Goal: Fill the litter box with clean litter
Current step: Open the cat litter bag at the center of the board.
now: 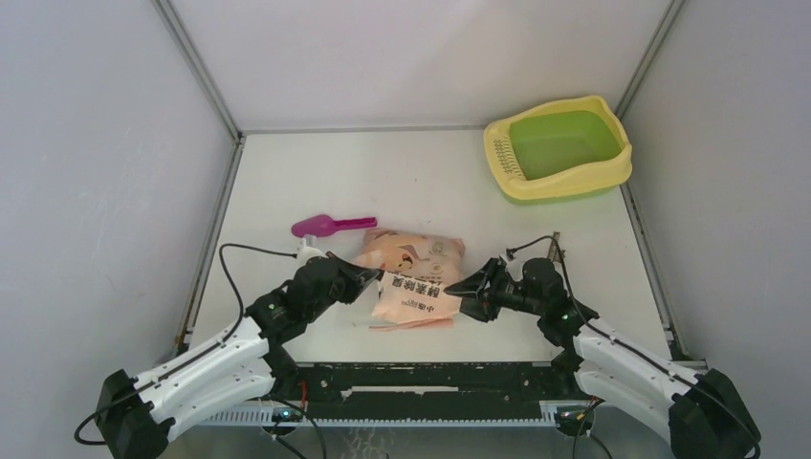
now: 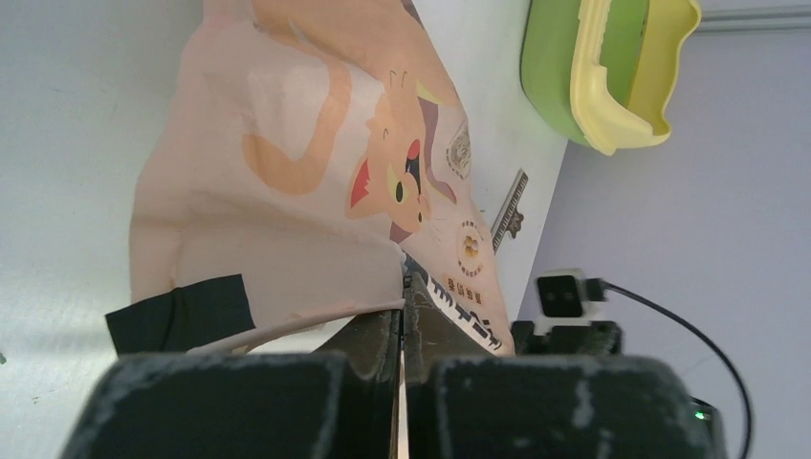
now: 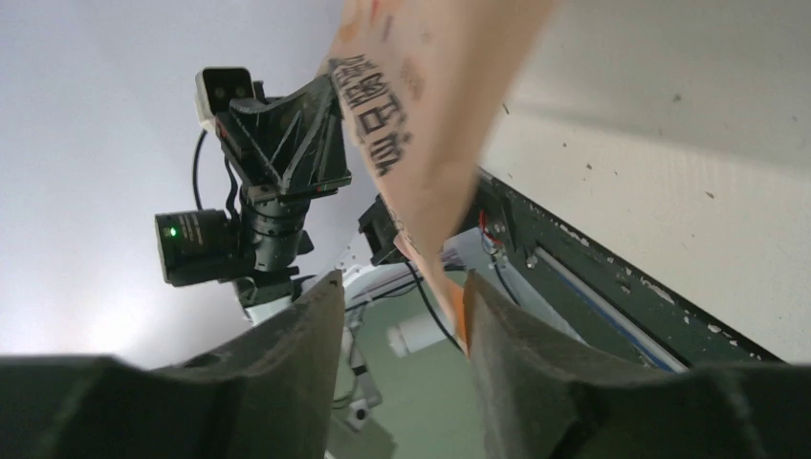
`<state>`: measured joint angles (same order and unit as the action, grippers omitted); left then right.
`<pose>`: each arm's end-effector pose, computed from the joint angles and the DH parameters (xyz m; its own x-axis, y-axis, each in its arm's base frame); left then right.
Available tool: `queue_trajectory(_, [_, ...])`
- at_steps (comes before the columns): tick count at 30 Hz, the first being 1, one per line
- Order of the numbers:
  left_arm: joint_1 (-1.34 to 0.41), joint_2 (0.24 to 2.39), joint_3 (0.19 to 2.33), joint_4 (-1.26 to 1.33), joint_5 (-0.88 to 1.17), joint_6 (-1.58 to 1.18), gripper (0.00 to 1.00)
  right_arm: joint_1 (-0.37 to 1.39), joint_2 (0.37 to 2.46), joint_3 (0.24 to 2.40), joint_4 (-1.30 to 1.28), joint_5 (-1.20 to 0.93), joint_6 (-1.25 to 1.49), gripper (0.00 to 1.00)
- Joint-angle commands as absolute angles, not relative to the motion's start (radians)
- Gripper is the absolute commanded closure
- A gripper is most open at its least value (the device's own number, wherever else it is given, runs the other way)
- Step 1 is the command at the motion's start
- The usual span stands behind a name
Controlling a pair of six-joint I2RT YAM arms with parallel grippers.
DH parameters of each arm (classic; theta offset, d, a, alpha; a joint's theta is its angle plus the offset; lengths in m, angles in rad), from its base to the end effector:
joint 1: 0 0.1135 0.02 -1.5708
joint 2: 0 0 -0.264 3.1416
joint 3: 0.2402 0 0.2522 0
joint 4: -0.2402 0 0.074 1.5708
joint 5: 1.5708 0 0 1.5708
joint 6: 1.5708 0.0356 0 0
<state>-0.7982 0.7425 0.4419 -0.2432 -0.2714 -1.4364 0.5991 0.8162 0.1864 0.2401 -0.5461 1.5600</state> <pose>0.1254 -0.1150 0.2207 -0.5734 -0.7795 -0.2521 -0.2869 0.4793 -0.8294 0.1292 0.1106 0.1704 -0.8820 0.4325 0.1873 0.3042 0.2189 0.9271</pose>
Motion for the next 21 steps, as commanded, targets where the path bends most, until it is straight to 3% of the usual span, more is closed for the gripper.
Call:
queue_trajectory(1, [-0.793, 0.750, 0.503, -0.264, -0.224, -1.388, 1.00, 0.608, 0.749, 0.346, -0.083, -0.482, 1.337, 0.40])
queue_trajectory(7, [-0.793, 0.726, 0.459, -0.288, -0.197, -1.388, 1.00, 0.609, 0.734, 0.437, -0.268, -0.442, 1.198, 0.42])
queue_trajectory(10, [-0.794, 0.703, 0.445, -0.319, -0.193, -1.384, 1.00, 0.635, 0.752, 0.582, -0.452, -0.351, 1.055, 0.48])
queue_trajectory(16, [-0.793, 0.679, 0.415, -0.331, -0.182, -1.385, 1.00, 0.709, 0.873, 0.833, -0.718, -0.281, 0.830, 0.48])
queue_trajectory(21, [-0.794, 0.683, 0.392, -0.318, -0.181, -1.390, 1.00, 0.745, 0.925, 0.931, -0.739, -0.278, 0.792, 0.47])
